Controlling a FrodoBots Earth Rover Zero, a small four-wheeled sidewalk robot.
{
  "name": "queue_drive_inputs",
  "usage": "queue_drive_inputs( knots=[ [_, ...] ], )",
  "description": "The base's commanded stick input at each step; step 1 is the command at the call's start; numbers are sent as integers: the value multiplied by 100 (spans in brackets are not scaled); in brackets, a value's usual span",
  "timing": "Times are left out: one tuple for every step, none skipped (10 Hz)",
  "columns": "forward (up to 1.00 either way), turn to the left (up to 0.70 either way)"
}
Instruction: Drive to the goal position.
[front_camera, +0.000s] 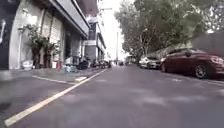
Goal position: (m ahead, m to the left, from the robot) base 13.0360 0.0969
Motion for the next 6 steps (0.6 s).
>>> queue_drive_inputs(
  knots=[
    [70,0],
    [70,0],
    [70,0],
    [70,0],
    [70,0],
    [70,0]
  ],
)
